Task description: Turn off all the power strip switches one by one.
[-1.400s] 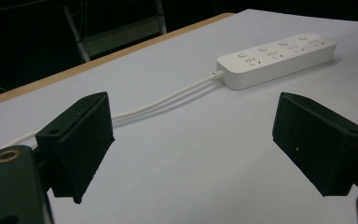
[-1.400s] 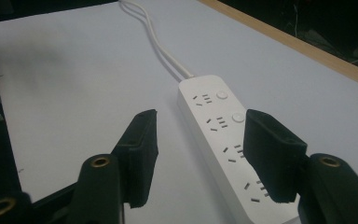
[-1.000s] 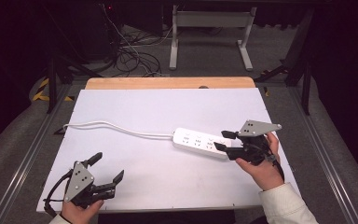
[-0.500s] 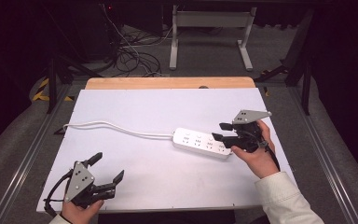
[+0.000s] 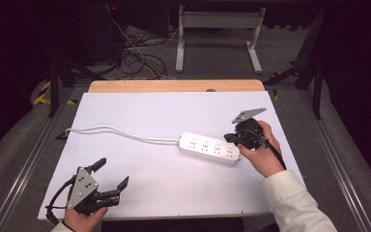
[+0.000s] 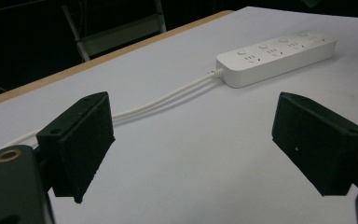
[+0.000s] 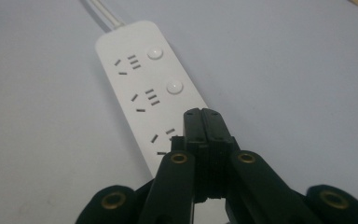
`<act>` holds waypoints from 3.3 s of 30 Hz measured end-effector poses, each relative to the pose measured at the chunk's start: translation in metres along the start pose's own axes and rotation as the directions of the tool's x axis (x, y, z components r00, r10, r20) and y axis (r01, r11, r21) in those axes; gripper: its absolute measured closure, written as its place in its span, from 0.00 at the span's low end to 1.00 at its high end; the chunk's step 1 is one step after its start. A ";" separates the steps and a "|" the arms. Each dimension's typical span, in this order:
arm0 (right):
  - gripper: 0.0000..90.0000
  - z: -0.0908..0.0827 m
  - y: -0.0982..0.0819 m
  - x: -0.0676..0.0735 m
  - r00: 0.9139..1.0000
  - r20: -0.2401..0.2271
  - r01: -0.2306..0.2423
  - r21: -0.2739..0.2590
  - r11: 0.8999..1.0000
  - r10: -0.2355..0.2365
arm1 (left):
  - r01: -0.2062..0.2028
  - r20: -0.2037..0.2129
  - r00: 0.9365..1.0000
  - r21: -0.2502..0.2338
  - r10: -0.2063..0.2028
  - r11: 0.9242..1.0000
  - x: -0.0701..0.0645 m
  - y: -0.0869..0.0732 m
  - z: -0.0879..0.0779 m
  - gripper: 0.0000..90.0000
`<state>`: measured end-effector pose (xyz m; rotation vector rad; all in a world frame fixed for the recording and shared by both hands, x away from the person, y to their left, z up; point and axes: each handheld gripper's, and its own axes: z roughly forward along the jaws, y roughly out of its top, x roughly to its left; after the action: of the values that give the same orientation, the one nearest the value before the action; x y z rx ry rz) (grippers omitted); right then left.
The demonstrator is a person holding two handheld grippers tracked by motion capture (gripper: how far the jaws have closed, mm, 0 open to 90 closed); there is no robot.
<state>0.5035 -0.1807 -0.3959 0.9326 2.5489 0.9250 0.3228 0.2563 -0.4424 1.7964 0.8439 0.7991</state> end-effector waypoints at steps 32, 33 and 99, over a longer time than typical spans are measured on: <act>1.00 0.042 -0.003 -0.019 0.995 0.057 -0.097 0.279 0.955 0.084 | -0.004 0.001 1.000 0.005 0.004 1.000 0.000 0.000 0.000 0.15; 1.00 0.043 -0.003 -0.018 0.995 0.063 -0.098 0.282 0.954 0.083 | -0.003 0.001 1.000 0.005 0.003 1.000 0.000 0.000 0.000 0.15; 1.00 0.059 0.014 0.002 0.999 0.031 -0.017 0.173 0.985 0.011 | -0.001 0.002 1.000 0.003 0.001 1.000 -0.001 0.000 0.000 0.15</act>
<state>0.5350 -0.1429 -0.4320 1.0050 2.6333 0.6961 0.3228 0.2556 -0.4427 1.8003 0.8433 0.7967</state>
